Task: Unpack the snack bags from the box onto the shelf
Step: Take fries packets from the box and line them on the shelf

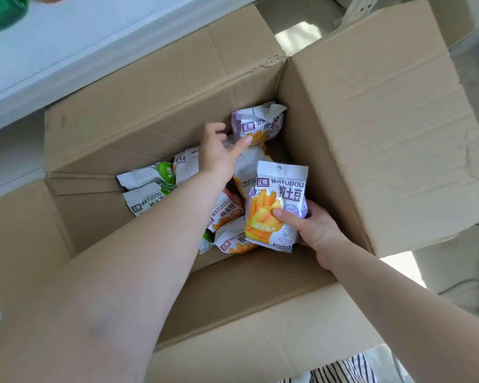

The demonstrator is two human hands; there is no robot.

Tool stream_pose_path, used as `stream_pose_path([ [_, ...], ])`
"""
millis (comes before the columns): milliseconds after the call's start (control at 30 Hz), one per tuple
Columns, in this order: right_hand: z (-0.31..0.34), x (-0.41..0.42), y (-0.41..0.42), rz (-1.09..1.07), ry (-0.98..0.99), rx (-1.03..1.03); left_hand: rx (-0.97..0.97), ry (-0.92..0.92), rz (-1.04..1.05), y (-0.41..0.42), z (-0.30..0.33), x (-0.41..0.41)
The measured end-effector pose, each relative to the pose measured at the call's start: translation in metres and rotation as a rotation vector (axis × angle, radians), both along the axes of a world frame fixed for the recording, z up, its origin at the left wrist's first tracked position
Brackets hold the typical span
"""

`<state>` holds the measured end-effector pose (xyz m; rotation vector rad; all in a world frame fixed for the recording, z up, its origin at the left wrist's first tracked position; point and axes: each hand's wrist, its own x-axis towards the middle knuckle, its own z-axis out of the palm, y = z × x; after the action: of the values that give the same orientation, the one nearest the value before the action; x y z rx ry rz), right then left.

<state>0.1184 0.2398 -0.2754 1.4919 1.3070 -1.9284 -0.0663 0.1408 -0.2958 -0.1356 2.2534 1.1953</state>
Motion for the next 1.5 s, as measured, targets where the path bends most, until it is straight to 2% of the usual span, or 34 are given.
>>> stream_pose_path([
  [67, 0.001, 0.000, 0.002, -0.035, -0.011, 0.004, 0.004, -0.038, 0.068, 0.006, -0.014, -0.001],
  [267, -0.006, 0.002, 0.007, -0.041, 0.000, -0.021, 0.112, -0.094, 0.075, 0.013, -0.053, -0.009],
  [500, -0.005, 0.000, 0.015, 0.027, 0.002, -0.010, 0.124, 0.057, 0.047, 0.014, -0.055, -0.019],
  [633, 0.006, -0.001, 0.014, 0.043, -0.007, 0.003, 0.109, 0.116, -0.035, 0.005, -0.027, -0.017],
  [867, 0.077, 0.003, 0.012, 0.146, 0.004, 0.079, 0.014, 0.074, -0.158, -0.051, 0.061, 0.006],
  [1100, 0.217, 0.000, 0.010, 0.219, 0.113, 0.084, 0.048, -0.127, 0.077, -0.112, 0.189, 0.029],
  [1233, 0.308, 0.002, 0.005, 0.208, 0.184, 0.051, 0.194, -0.269, 0.232, -0.122, 0.281, 0.047],
  [1367, 0.381, 0.009, -0.006, 0.247, 0.279, 0.043, 0.304, -0.298, 0.354, -0.130, 0.351, 0.058],
  [1500, 0.431, 0.028, -0.018, 0.271, 0.342, 0.070, 0.327, -0.264, 0.300, -0.132, 0.403, 0.081],
])
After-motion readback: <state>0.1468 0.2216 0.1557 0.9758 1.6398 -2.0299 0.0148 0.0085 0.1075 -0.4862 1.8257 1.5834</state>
